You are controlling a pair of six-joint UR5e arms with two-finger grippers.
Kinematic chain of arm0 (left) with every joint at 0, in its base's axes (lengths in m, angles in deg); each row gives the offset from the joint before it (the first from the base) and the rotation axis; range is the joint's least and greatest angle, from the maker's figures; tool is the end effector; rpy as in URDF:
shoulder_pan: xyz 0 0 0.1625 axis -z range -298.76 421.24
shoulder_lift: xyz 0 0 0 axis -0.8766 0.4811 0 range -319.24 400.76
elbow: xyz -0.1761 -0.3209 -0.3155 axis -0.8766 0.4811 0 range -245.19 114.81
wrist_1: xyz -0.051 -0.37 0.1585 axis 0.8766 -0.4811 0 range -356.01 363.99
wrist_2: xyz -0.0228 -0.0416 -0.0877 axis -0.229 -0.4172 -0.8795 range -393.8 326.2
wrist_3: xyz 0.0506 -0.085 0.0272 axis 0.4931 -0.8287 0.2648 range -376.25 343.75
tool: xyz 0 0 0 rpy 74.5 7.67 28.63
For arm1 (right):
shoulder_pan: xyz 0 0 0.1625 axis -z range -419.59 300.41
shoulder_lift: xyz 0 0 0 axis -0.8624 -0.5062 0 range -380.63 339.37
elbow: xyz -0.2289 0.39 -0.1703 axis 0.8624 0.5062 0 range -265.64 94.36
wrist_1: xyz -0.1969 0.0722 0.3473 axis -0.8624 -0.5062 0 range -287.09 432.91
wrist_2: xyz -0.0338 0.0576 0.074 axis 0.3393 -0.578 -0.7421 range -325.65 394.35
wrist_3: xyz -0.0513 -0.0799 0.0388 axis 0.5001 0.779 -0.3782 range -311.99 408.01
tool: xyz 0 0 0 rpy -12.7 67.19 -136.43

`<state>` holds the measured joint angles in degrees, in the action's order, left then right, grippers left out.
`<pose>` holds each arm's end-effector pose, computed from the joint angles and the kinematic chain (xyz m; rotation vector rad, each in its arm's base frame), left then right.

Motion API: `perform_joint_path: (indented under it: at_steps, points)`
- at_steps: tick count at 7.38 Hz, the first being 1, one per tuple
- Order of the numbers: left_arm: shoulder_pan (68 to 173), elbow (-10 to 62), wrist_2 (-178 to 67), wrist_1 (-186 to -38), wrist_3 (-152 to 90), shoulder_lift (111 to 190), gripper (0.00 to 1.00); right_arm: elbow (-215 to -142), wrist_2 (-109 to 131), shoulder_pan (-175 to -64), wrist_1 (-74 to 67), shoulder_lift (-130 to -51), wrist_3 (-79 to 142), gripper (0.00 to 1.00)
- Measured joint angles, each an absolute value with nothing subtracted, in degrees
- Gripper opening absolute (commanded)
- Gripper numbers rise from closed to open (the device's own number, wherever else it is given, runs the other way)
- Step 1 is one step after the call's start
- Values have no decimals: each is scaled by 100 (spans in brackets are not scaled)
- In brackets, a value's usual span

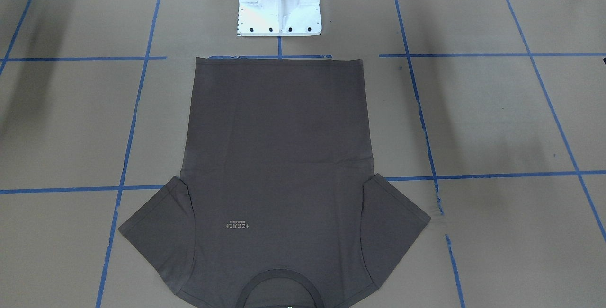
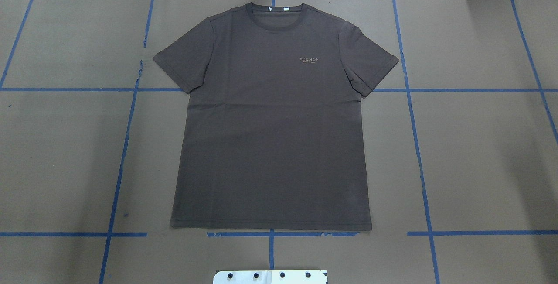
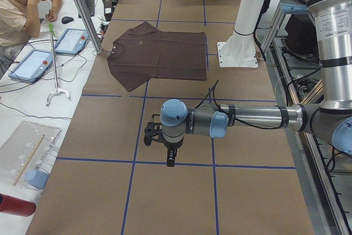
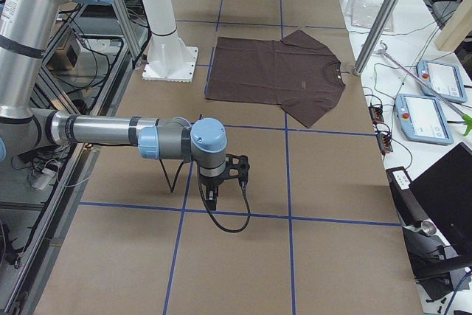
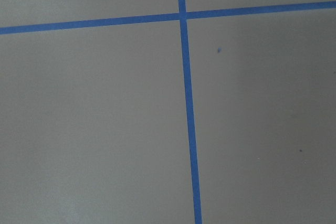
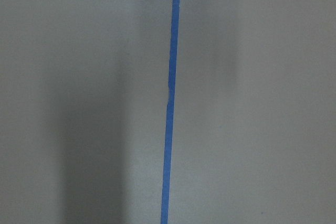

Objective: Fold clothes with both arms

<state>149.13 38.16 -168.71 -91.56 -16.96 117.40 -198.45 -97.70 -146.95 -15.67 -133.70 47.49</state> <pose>-0.0470 -0.3798 0.6954 0.0723 0.7852 0.0612 0.0509 -0.2978 0.6829 -0.0008 -0.7341 -0.0428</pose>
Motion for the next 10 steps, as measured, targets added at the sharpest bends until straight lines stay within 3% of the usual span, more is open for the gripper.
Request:
perform_joint_path:
  at_steps: [4, 6, 8, 10]
  points:
    - [14913, 3829, -16836, -9411, -1660, 11746, 100, -19867, -9779, -14690, -1581, -13301, 4725, 100]
    - [14913, 3860, -16817, -10299, -1757, 11925, 100, -19847, -9808, -14685, -1451, -12752, 4681, 100]
    - [14911, 3759, -16748, -11384, -1717, 12474, 100, -19462, -9809, -14684, -940, -11926, 4676, 100]
    - [14906, 3473, -16777, -12414, -1746, 12694, 100, -18798, -9900, -14673, 27, -11600, 4625, 100]
